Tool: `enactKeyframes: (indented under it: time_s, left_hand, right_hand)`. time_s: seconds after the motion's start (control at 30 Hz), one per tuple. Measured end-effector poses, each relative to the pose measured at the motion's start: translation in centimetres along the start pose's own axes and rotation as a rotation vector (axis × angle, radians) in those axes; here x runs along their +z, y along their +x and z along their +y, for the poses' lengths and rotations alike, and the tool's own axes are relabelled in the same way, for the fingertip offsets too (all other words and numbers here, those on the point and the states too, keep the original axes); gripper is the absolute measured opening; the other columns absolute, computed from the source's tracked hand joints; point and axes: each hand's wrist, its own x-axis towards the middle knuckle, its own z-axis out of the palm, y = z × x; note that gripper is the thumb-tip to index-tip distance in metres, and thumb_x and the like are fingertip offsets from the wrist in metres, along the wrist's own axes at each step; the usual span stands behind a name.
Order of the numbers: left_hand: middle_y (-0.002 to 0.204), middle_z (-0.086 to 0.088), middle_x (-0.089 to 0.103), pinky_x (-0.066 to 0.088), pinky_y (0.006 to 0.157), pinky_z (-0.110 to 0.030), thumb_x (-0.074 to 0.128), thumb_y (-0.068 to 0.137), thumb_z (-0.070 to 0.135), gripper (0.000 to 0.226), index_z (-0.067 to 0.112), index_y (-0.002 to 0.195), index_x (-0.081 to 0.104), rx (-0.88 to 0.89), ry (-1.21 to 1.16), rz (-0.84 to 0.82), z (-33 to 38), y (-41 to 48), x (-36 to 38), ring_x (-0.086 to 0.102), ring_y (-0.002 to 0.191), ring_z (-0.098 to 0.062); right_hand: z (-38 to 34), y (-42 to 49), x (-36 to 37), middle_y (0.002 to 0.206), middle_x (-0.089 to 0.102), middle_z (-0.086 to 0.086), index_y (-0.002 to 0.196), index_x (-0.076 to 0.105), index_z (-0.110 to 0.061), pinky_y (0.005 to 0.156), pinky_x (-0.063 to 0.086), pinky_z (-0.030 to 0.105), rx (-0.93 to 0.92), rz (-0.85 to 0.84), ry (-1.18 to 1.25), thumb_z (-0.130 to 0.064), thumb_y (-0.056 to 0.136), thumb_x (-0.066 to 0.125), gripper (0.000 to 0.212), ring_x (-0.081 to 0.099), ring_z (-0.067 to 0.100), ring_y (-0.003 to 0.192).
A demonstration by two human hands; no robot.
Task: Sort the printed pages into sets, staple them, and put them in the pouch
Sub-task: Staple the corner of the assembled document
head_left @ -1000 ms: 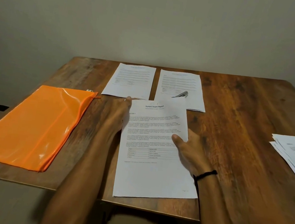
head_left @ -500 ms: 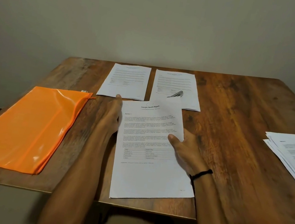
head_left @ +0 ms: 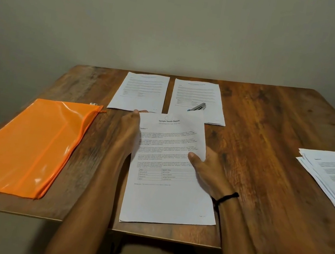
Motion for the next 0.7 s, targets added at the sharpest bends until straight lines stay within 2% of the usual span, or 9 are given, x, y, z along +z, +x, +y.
enactKeyframes:
  time_s: [0.13, 0.2, 0.27, 0.37, 0.5, 0.57, 0.6, 0.63, 0.7]
  left_hand:
    - [0.091, -0.006, 0.074, 0.055, 0.080, -0.032, 0.055, 0.102, 0.034, 0.024, 0.014, 0.098, 0.064, -0.044, 0.045, -0.122, -1.0, 0.9, -0.2, 0.072, 0.087, -0.022]
    - [0.102, -0.011, 0.076, 0.056, 0.092, -0.048, 0.065, 0.096, 0.030, 0.026, 0.007, 0.109, 0.065, -0.140, -0.009, -0.229, -1.4, 1.3, -0.6, 0.073, 0.098, -0.031]
    - [0.109, -0.016, 0.075, 0.052, 0.097, -0.055, 0.072, 0.091, 0.022, 0.029, 0.002, 0.111, 0.065, -0.199, -0.066, -0.287, -1.9, 1.8, -0.9, 0.071, 0.102, -0.037]
    - [0.108, -0.018, 0.074, 0.056, 0.090, -0.055, 0.068, 0.092, 0.011, 0.022, -0.001, 0.111, 0.065, -0.156, -0.089, -0.266, -2.3, 1.7, -0.5, 0.072, 0.100, -0.038]
    - [0.106, -0.015, 0.075, 0.060, 0.083, -0.051, 0.071, 0.091, 0.011, 0.026, 0.001, 0.114, 0.066, -0.060, -0.055, -0.219, -3.4, 2.2, 0.2, 0.074, 0.093, -0.033]
    - [0.102, -0.013, 0.076, 0.062, 0.077, -0.046, 0.072, 0.091, 0.010, 0.023, 0.001, 0.111, 0.067, -0.023, -0.041, -0.196, -3.8, 2.4, 0.6, 0.075, 0.089, -0.030]
    - [0.099, -0.011, 0.076, 0.063, 0.071, -0.041, 0.071, 0.091, 0.010, 0.020, 0.003, 0.109, 0.067, 0.005, -0.014, -0.178, -3.9, 2.4, 0.8, 0.076, 0.086, -0.026]
    - [0.096, -0.008, 0.077, 0.062, 0.066, -0.034, 0.070, 0.093, 0.010, 0.016, 0.004, 0.107, 0.067, 0.038, 0.016, -0.165, -4.1, 2.2, 1.1, 0.076, 0.082, -0.022]
    - [0.090, -0.003, 0.076, 0.058, 0.059, -0.024, 0.067, 0.094, 0.009, 0.006, 0.008, 0.100, 0.068, 0.104, 0.054, -0.152, -4.4, 2.1, 1.4, 0.076, 0.078, -0.016]
  right_hand:
    - [0.3, 0.1, 0.0, 0.118, 0.072, 0.010, 0.128, 0.059, -0.005, 0.088, 0.058, 0.045, -0.003, 0.019, -0.012, -0.001, 0.101, 0.052, 0.028, 0.070, 0.029, 0.108]
    - [0.3, 0.1, 0.0, 0.117, 0.072, 0.007, 0.127, 0.060, -0.005, 0.086, 0.059, 0.042, 0.000, 0.039, -0.028, -0.002, 0.101, 0.053, 0.027, 0.070, 0.028, 0.107]
    - [0.4, 0.2, -0.1, 0.117, 0.072, 0.007, 0.127, 0.060, -0.006, 0.087, 0.059, 0.044, 0.007, 0.040, -0.033, -0.003, 0.101, 0.054, 0.027, 0.070, 0.028, 0.108]
    - [0.3, 0.1, -0.4, 0.118, 0.072, 0.006, 0.126, 0.061, -0.007, 0.090, 0.058, 0.045, 0.029, 0.032, -0.045, -0.004, 0.100, 0.055, 0.027, 0.070, 0.026, 0.108]
    - [-1.5, 0.3, -1.5, 0.108, 0.073, -0.003, 0.115, 0.068, -0.011, 0.076, 0.058, 0.023, 0.126, 0.060, -0.275, -0.011, 0.098, 0.061, 0.018, 0.071, 0.011, 0.094]
    - [-2.6, 2.2, -2.8, 0.087, 0.068, -0.002, 0.090, 0.067, -0.014, 0.068, 0.052, 0.025, 0.187, 0.182, -0.548, -0.017, 0.096, 0.065, 0.007, 0.066, 0.015, 0.081]
    - [-3.1, 4.0, -3.4, 0.079, 0.063, 0.000, 0.079, 0.061, -0.016, 0.066, 0.050, 0.028, 0.192, 0.271, -0.716, -0.020, 0.094, 0.067, 0.017, 0.062, 0.019, 0.077]
    - [-3.7, 5.6, -3.8, 0.078, 0.060, 0.001, 0.077, 0.059, -0.015, 0.066, 0.050, 0.030, 0.185, 0.367, -0.820, -0.021, 0.093, 0.067, 0.019, 0.060, 0.021, 0.076]
    - [-5.0, 9.7, -3.8, 0.091, 0.063, 0.001, 0.093, 0.063, -0.011, 0.070, 0.055, 0.031, 0.122, 0.495, -0.825, -0.022, 0.094, 0.066, 0.011, 0.061, 0.021, 0.078]
